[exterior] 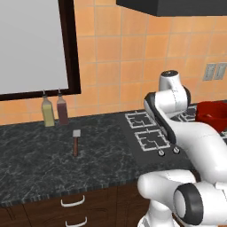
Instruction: Put the bell pepper and sweet potato in the pot. Retrieve the spatula and lightly stir the vegetables in the pot.
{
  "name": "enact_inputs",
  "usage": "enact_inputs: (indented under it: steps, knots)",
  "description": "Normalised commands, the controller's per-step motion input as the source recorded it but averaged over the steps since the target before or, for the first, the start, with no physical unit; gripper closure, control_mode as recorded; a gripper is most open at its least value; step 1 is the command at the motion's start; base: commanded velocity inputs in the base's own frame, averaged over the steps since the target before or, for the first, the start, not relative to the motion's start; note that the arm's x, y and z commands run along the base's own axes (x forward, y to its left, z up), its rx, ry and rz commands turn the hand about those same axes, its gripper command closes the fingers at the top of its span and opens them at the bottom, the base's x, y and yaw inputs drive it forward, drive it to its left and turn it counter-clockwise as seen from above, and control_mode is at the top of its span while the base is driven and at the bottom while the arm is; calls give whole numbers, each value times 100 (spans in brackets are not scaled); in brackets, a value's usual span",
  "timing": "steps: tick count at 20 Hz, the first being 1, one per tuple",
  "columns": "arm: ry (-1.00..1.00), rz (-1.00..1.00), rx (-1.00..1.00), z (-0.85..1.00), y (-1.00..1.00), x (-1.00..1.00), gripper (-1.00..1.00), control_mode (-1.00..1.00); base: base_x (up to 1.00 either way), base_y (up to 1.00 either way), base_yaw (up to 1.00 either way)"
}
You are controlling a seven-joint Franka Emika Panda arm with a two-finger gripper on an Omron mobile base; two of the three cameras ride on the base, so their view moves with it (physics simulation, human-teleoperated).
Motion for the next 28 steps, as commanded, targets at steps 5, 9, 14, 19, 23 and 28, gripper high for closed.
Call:
enact_inputs:
  steps: [5,9,14,19,23,28]
  knots:
    - [16,61,-3,-15,100,0,-100,-100,0,0,0]
    - [16,62,-2,-19,100,0,-100,-100,0,0,0]
    - [20,61,-3,-19,100,0,-100,-100,0,0,0]
    - [16,63,-5,-26,98,1,-100,-100,0,0,0]
    - [16,62,-6,-29,85,13,-100,-100,0,0,0]
    - [13,61,-6,-30,62,42,-100,-100,0,0,0]
